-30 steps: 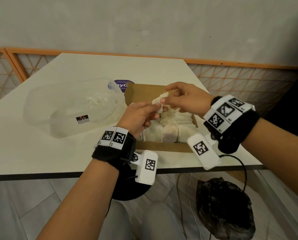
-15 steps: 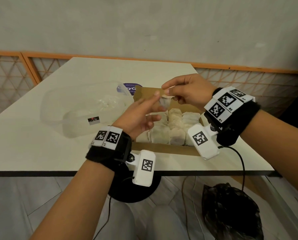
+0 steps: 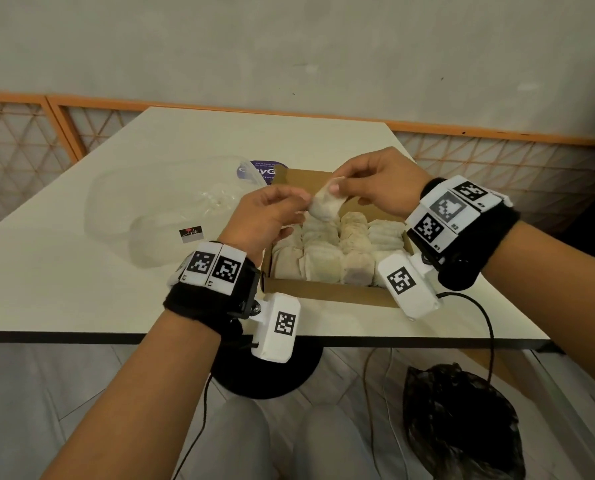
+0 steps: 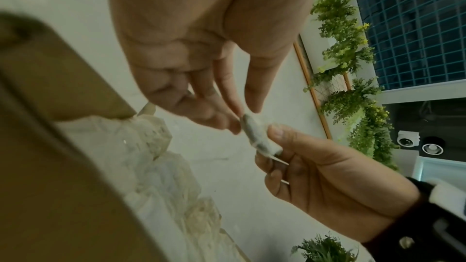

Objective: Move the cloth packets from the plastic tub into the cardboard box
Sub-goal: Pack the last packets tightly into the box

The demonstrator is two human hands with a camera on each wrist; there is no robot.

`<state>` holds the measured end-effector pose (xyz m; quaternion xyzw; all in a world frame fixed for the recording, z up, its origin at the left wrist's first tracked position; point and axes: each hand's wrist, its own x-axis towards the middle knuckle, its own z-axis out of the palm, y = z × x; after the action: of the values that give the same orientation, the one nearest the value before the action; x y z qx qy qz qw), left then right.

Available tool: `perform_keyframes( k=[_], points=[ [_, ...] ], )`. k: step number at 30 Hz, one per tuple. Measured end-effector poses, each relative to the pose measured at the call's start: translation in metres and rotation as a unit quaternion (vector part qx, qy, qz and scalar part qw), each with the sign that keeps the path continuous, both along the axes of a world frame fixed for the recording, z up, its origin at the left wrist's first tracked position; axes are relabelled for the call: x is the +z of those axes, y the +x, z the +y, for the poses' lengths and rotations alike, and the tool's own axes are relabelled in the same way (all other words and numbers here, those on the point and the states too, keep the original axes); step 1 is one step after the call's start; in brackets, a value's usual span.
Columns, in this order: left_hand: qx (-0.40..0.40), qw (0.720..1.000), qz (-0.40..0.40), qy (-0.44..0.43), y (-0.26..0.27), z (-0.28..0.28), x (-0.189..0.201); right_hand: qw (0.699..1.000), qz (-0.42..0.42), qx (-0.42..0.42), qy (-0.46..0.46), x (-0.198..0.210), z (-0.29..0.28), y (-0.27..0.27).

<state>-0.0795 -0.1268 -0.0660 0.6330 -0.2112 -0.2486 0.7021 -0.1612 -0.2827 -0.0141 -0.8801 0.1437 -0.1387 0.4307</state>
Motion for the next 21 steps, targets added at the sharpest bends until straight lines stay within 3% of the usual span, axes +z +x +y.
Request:
perform_keyframes(
  k=[4, 8, 11, 14, 18, 21],
  points=[
    [0.057, 0.998, 0.024, -0.018, 0.002, 0.016, -0.012, 0.994, 0.095, 0.054, 0.023, -0.007, 0.006, 0.004],
    [0.078, 0.994, 0.067, -0.043, -0.002, 0.020, -0.026, 0.969, 0.202, 0.136, 0.044, -0.026, 0.025, 0.019],
    [0.093, 0.991, 0.087, -0.050, -0.001, 0.021, -0.033, 0.960, 0.232, 0.158, 0.003, -0.040, 0.037, 0.032],
    [0.091, 0.991, 0.082, -0.048, 0.000, 0.022, -0.036, 0.962, 0.235, 0.135, -0.041, -0.047, 0.045, 0.037],
    [0.074, 0.994, 0.067, -0.046, -0.001, 0.023, -0.036, 0.977, 0.190, 0.089, -0.027, -0.054, 0.047, 0.038],
    [0.069, 0.995, 0.060, -0.045, -0.001, 0.023, -0.036, 0.976, 0.167, 0.057, -0.127, -0.052, 0.042, 0.037]
  ],
)
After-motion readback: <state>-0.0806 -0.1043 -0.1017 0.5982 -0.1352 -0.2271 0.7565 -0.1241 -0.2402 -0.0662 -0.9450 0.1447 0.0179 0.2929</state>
